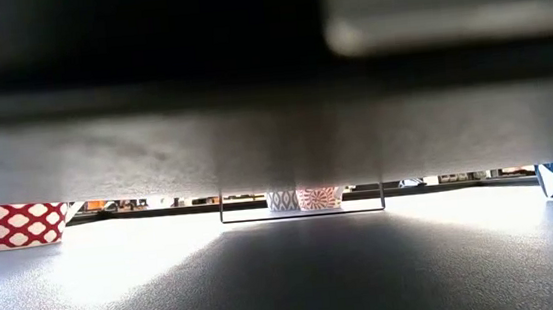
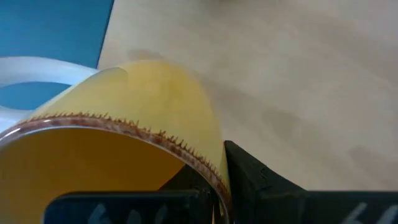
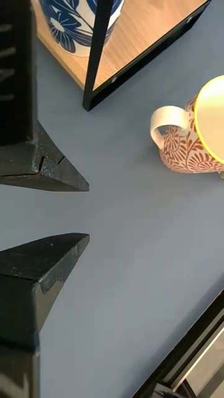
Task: Place coffee mugs
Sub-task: Put the yellow mug on the shelf
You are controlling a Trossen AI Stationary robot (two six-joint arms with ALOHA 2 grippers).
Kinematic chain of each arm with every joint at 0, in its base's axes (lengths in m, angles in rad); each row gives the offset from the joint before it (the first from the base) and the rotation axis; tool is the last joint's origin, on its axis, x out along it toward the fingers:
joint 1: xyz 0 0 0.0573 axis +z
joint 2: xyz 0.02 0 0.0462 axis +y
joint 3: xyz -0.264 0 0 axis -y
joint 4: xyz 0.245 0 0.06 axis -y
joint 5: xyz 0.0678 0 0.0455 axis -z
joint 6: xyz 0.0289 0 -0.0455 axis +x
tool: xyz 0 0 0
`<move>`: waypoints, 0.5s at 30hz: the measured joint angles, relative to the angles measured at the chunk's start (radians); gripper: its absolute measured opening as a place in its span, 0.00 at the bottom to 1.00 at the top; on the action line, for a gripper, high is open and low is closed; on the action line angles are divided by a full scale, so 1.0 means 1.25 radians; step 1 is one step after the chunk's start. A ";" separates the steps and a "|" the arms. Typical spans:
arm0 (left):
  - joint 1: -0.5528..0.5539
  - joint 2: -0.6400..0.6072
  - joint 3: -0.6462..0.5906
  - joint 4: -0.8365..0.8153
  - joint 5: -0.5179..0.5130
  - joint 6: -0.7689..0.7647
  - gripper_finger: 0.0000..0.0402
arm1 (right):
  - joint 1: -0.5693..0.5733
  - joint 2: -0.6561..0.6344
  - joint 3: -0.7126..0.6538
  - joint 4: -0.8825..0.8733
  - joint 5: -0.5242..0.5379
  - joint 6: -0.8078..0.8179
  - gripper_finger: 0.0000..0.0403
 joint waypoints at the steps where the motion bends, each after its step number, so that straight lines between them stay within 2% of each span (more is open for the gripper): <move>1: 0.002 0.009 0.014 0.004 0.000 0.007 0.02 | 0.000 0.000 0.000 0.000 0.000 0.000 0.27; 6: 0.012 0.045 0.059 0.009 0.014 0.036 0.02 | 0.000 0.000 0.000 0.002 0.000 0.000 0.27; 15: 0.041 0.052 0.037 0.003 0.011 0.035 0.02 | 0.000 0.000 0.000 0.002 0.000 0.000 0.27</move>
